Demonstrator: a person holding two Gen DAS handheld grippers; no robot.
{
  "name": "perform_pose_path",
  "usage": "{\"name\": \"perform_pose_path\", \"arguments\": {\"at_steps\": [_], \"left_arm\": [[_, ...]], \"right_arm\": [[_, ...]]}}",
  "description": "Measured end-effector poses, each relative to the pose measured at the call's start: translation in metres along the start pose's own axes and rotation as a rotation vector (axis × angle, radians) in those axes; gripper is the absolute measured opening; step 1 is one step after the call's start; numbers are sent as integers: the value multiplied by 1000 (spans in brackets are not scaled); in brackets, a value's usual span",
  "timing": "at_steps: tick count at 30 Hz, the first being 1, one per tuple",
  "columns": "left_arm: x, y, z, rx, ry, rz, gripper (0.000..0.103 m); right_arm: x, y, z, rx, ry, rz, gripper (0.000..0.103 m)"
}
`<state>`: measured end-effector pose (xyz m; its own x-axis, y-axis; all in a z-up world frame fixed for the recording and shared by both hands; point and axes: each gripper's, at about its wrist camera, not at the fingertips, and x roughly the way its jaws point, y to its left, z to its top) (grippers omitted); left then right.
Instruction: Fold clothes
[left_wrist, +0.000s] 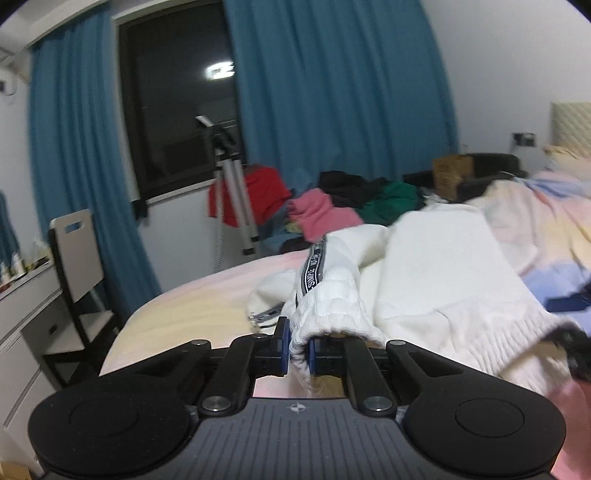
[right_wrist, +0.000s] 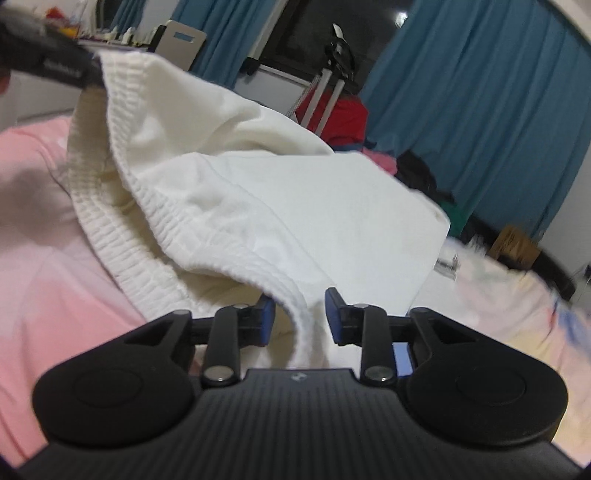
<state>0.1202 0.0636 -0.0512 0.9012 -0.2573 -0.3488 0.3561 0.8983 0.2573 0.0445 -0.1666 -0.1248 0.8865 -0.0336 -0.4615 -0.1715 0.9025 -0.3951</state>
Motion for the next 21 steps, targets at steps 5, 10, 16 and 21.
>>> {"name": "perform_pose_path", "arguments": {"at_steps": [5, 10, 16, 21], "left_arm": [[1, -2, -16, 57, 72, -10, 10], [20, 1, -34, 33, 232, 3, 10], [42, 13, -58, -28, 402, -12, 11], [16, 37, -41, -197, 378, -82, 37]], "right_arm": [[-12, -3, -3, -55, 60, 52, 11], [-24, -6, -6, -110, 121, 104, 11], [-33, -22, -2, -61, 154, 175, 12], [-36, -48, 9, 94, 143, 243, 21]]}}
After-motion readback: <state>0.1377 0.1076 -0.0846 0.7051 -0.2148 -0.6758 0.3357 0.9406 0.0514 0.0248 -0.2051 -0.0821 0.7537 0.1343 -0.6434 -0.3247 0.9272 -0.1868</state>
